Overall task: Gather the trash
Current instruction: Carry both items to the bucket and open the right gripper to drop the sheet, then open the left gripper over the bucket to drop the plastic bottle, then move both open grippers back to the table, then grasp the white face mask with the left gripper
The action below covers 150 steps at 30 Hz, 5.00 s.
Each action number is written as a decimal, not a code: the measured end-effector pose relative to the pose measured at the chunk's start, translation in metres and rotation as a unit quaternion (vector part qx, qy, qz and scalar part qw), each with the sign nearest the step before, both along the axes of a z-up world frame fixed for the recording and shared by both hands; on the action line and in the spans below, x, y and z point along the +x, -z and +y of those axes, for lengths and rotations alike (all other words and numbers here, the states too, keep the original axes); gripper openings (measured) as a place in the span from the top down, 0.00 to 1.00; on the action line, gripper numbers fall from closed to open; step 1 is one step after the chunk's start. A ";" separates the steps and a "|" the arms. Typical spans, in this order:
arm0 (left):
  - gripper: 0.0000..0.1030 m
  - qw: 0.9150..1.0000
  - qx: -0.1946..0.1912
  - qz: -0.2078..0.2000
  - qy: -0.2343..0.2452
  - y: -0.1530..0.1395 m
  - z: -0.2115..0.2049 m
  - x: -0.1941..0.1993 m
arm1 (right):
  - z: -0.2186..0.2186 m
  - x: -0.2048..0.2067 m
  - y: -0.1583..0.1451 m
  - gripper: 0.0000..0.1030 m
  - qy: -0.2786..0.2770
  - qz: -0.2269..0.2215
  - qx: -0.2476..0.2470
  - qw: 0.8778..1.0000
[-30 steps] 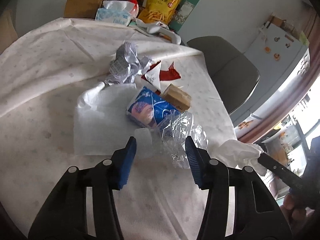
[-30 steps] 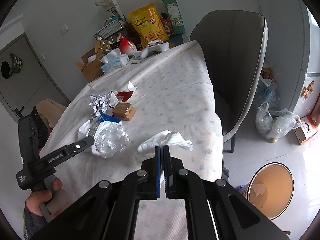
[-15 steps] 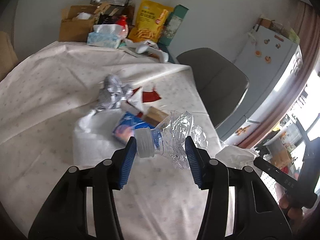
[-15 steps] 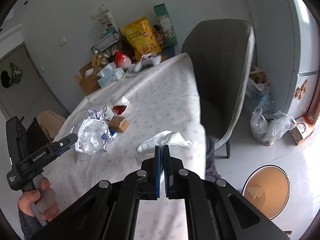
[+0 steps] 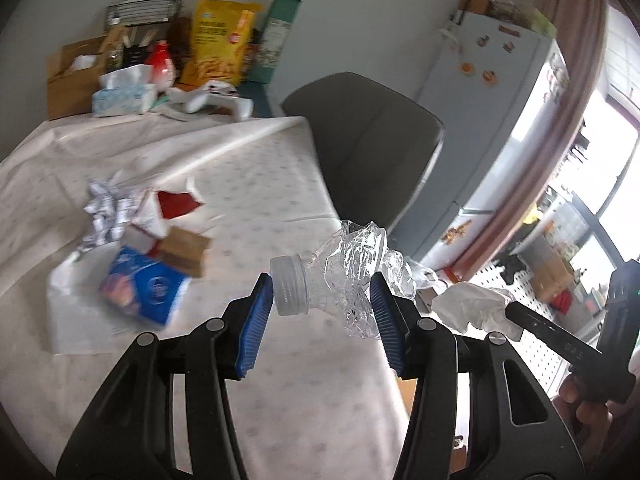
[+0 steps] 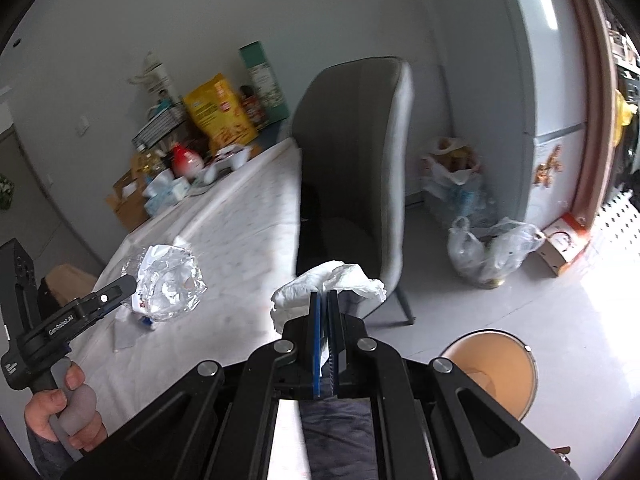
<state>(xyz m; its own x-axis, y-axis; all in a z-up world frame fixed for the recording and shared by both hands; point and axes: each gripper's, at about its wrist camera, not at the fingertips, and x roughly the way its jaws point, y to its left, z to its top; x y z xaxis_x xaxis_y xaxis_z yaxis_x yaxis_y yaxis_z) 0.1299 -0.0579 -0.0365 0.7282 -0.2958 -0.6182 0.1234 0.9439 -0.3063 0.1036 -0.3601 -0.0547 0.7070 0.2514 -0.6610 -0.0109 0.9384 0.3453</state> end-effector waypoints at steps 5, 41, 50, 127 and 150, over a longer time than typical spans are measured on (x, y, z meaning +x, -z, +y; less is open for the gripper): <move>0.51 1.000 0.004 0.007 0.025 0.005 -0.032 0.011 | -0.032 -0.002 0.008 0.96 0.029 0.007 -0.002 1.000; 0.51 0.984 0.071 0.090 0.134 0.076 -0.208 0.068 | -0.192 -0.002 0.151 0.51 0.175 0.122 0.057 0.975; 0.51 0.976 0.088 0.109 0.168 0.091 -0.241 0.069 | -0.224 -0.021 0.144 0.31 0.219 0.107 0.057 0.968; 0.06 0.994 0.021 -0.083 -0.070 -0.013 0.052 -0.032 | 0.097 0.002 -0.018 0.07 -0.016 -0.068 -0.111 0.991; 0.06 0.981 -0.022 0.022 -0.194 0.056 0.188 -0.046 | 0.210 0.030 0.007 0.07 -0.161 -0.043 -0.043 0.985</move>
<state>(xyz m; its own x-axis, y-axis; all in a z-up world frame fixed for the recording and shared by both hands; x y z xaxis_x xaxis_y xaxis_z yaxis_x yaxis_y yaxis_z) 0.0841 0.1303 -0.0928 0.7638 -0.0301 -0.6447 -0.2561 0.9027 -0.3456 0.1335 -0.1499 -0.0621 0.6546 0.4172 -0.6304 -0.3379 0.9074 0.2497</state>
